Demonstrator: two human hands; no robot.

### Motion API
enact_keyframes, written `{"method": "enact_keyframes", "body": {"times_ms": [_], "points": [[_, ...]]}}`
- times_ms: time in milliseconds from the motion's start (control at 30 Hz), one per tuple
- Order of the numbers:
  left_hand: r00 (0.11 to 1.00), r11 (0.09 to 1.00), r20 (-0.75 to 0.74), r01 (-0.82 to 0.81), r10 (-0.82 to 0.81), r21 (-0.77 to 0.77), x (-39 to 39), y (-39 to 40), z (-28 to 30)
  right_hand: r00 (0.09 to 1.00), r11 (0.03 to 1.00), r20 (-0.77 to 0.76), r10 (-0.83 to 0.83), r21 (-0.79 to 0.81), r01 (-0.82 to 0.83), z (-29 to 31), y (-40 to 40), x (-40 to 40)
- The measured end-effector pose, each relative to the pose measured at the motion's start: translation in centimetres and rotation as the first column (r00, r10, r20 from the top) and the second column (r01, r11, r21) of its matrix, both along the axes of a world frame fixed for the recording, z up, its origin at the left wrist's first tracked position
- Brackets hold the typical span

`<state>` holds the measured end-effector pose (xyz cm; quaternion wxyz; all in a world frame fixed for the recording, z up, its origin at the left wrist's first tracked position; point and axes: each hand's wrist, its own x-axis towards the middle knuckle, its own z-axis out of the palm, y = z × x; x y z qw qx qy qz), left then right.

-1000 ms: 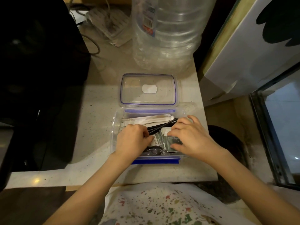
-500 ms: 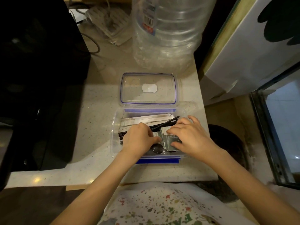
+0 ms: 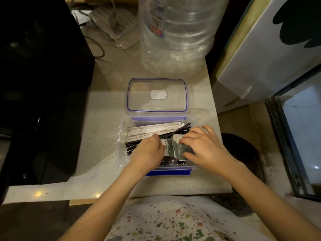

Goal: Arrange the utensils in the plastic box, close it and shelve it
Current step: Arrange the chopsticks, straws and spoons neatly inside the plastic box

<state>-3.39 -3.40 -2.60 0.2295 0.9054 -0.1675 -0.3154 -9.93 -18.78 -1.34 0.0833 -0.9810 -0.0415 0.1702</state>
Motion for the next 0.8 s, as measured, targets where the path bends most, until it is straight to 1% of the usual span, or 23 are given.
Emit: {"method": "enact_keyframes", "body": {"times_ms": [67,167,200,333,400,467,533,567,633,700,767,800], "points": [[0.999,1.0,-0.04,0.011,-0.012,-0.024,0.1,0.4,0.7,1.0,1.0,-0.004,0.006,-0.005,-0.006,0.1,0.1,0.1],[0.992,0.993,-0.117,0.025,-0.038,-0.112,0.5,1.2,1.7,1.0,1.0,-0.015,0.015,-0.014,-0.016,0.2,0.1,0.1],[0.992,0.99,-0.114,0.033,-0.048,-0.137,0.6,1.5,1.9,1.0,1.0,-0.014,0.017,-0.016,-0.018,0.2,0.1,0.1],[0.996,0.978,0.039,0.09,-0.084,-0.19,1.2,2.8,3.1,0.999,0.999,-0.007,0.033,-0.028,-0.033,0.2,0.0,0.1],[0.984,0.968,0.121,0.154,-0.131,-0.2,1.4,3.4,3.6,0.999,1.0,0.026,0.024,0.014,-0.024,0.3,-0.1,0.1],[0.965,0.952,0.195,0.219,-0.178,-0.212,1.6,3.7,4.0,0.99,0.99,0.128,-0.059,0.138,0.041,0.7,-0.6,-0.1],[0.943,0.931,0.247,0.28,-0.221,-0.234,1.8,3.6,4.3,0.956,0.941,0.223,-0.192,0.317,0.115,1.6,-1.0,-0.2],[0.932,0.918,0.262,0.315,-0.251,-0.242,1.9,3.3,4.5,0.941,0.907,0.23,-0.247,0.396,0.141,2.2,-1.1,-0.2],[0.908,0.886,0.27,0.389,-0.322,-0.252,2.2,2.4,4.7,0.937,0.838,0.173,-0.304,0.517,0.177,2.9,-1.0,-0.1],[0.895,0.86,0.255,0.43,-0.366,-0.274,2.4,1.3,4.8,0.938,0.753,0.084,-0.337,0.622,0.215,3.0,-0.7,0.1],[0.915,0.862,0.224,0.393,-0.334,-0.319,2.4,0.3,4.6,0.929,0.675,0.02,-0.37,0.693,0.254,2.6,-0.6,0.2],[0.933,0.873,0.215,0.349,-0.29,-0.339,2.4,0.0,4.4,0.918,0.661,0.011,-0.395,0.698,0.277,2.4,-0.6,0.2]]}}
